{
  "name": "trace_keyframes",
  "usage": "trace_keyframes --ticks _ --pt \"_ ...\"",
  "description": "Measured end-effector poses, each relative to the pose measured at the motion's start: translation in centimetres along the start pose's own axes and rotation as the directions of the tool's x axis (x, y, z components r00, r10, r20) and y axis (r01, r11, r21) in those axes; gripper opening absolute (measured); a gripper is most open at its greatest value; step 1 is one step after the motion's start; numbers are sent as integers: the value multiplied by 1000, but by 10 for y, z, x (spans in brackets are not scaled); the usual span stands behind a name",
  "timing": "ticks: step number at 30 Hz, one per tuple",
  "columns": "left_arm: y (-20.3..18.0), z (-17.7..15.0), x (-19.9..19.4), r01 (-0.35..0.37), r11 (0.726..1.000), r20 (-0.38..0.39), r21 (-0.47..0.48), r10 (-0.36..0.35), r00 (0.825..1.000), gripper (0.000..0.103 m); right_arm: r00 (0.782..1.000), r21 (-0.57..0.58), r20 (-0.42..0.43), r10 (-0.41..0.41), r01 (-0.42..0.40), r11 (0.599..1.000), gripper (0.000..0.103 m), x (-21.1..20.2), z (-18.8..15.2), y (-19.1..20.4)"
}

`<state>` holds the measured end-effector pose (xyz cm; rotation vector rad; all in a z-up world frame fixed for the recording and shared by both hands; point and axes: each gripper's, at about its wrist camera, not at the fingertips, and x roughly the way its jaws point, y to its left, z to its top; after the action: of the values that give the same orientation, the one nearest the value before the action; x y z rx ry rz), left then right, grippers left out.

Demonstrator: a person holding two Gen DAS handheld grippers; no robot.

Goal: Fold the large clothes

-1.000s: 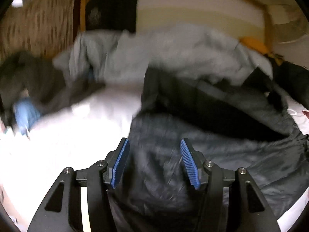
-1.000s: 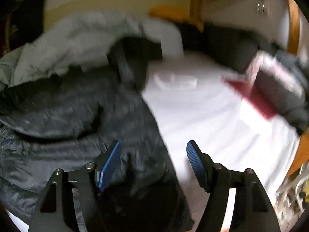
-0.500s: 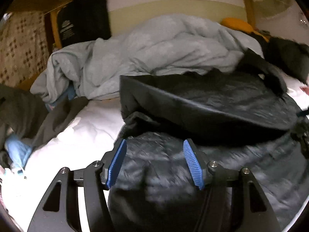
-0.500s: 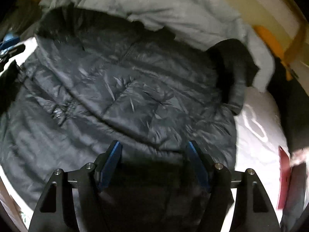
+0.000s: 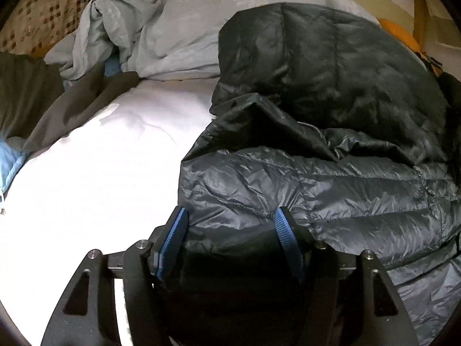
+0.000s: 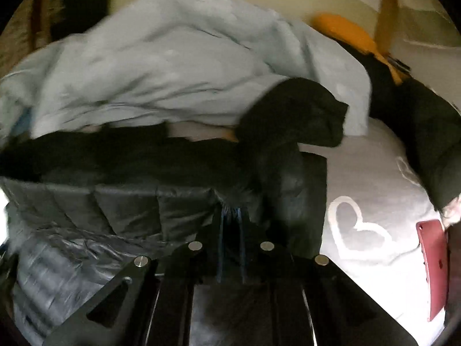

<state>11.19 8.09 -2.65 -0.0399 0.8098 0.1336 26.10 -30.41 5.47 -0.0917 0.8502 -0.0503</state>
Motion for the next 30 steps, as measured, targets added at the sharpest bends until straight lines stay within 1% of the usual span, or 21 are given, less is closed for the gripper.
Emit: trace_keyframes --ticks 2,4,5,7,8,9,11,14,16,18,22,24,25,27,28,30 --pt "1 -1 0 3 1000 -3 -2 -3 1000 63 999 31 -10 -37 38 999 9 21 6 -1" --pt "0 -1 0 5 1000 -6 -3 -5 1000 63 999 58 -7 -44 44 997 10 31 5 -9" --pt "-1 0 0 5 1000 -7 -2 -5 1000 63 999 68 -9 -41 42 997 15 33 4 -9" --pt "2 4 3 4 1000 -7 -1 -4 1000 64 999 82 -2 -32 32 996 37 25 -1 -11" --pt "2 4 3 3 1000 -8 0 -3 1000 65 1000 84 19 -18 16 996 65 17 -6 -13" --pt "1 4 4 3 1000 -7 1 -3 1000 65 998 84 54 -13 9 996 82 8 -8 -14" --pt "1 4 3 3 1000 -6 2 -3 1000 65 992 66 129 -7 -2 998 83 -17 -13 -15" --pt "1 3 3 2 1000 -6 1 -2 1000 67 980 35 197 41 -49 998 83 -50 -18 -19" --pt "0 3 2 -2 1000 -5 3 2 1000 67 971 53 237 37 -51 997 84 -67 -21 -27" --pt "-1 3 2 -4 1000 -4 5 4 1000 67 966 92 255 29 -54 994 85 -77 -23 -42" --pt "-1 3 3 -4 1000 -7 4 4 1000 69 969 213 244 -50 -3 977 85 -72 -20 -82" --pt "0 3 2 -1 1000 -8 3 1 1000 70 975 317 218 -32 -40 948 85 -61 -21 -109" --pt "0 3 2 -2 1000 -7 3 2 1000 70 977 357 212 -7 -71 931 85 -55 -22 -120" --pt "0 3 3 3 1000 -11 3 -3 1000 70 977 442 202 63 -149 885 85 -39 -23 -141" --pt "0 3 4 4 1000 -14 2 -4 1000 70 975 475 194 106 -188 860 85 -29 -23 -147" --pt "-1 3 4 5 1000 -15 2 -5 1000 70 957 547 174 232 -290 785 85 -1 -22 -161"
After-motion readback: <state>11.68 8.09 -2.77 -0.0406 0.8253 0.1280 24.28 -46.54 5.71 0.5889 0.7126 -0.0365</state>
